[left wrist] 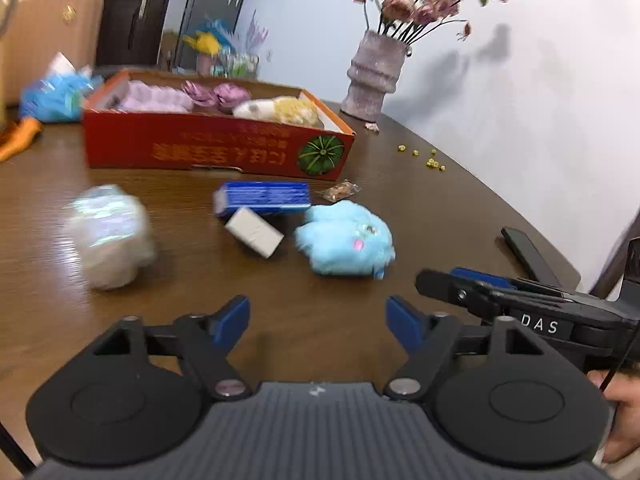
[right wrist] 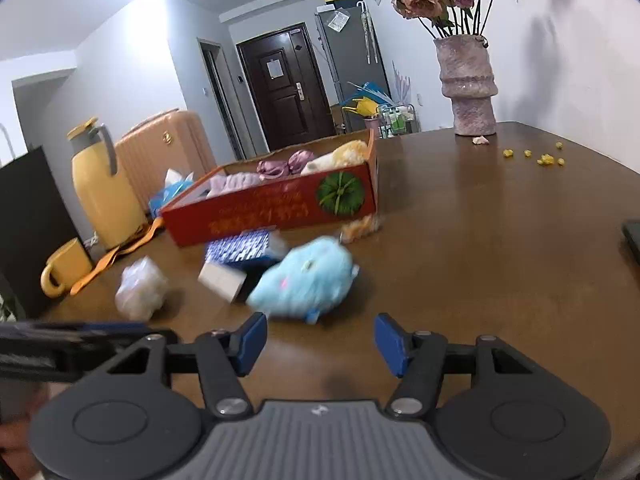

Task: Organize soft objects
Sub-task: 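Move both tools back toward the light-blue plush toy, then grasp the light-blue plush toy with both tools together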

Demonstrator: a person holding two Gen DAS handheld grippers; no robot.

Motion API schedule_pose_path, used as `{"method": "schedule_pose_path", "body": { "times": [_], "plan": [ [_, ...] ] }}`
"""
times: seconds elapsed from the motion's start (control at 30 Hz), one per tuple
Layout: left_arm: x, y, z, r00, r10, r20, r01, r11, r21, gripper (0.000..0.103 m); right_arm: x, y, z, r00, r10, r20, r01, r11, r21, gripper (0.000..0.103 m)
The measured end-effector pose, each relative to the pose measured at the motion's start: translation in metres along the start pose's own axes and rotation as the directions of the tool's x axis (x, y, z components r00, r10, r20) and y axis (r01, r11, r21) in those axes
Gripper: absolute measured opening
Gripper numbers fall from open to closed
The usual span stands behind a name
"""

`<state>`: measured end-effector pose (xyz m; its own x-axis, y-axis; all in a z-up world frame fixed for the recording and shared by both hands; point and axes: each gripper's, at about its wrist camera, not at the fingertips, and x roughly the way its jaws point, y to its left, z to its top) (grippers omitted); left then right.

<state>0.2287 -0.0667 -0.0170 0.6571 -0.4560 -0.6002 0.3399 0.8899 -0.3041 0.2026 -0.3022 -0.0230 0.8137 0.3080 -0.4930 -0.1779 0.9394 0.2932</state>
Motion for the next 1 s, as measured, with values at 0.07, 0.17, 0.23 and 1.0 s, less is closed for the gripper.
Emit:
{"method": "schedule_pose_path", "body": {
  "times": [0.07, 0.17, 0.23, 1.0],
  "plan": [
    [0.02, 0.001, 0.01, 1.0, -0.025, -0.009, 0.025, 0.999, -0.029, 0.07, 0.017, -0.01, 0.016, 1.0, 0.02, -0.003, -0.02, 1.0, 0.008, 0.058],
    [0.052, 0.003, 0.022, 0.998, -0.058, -0.033, 0.056, 0.996, -0.067, 0.066, 0.046, -0.024, 0.038, 0.997, 0.069, -0.023, -0.069, 0.997, 0.038, 0.051],
    [0.066, 0.003, 0.027, 0.997, -0.064, -0.05, 0.06, 0.994, -0.087, 0.063, 0.068, -0.032, 0.048, 0.993, 0.108, -0.049, -0.105, 0.992, 0.068, 0.049],
    [0.002, 0.008, -0.034, 0.977, -0.191, -0.097, 0.166, 0.961, -0.223, 0.047, 0.005, -0.012, -0.032, 0.971, 0.228, -0.079, -0.207, 0.956, 0.206, 0.031]
  ]
}}
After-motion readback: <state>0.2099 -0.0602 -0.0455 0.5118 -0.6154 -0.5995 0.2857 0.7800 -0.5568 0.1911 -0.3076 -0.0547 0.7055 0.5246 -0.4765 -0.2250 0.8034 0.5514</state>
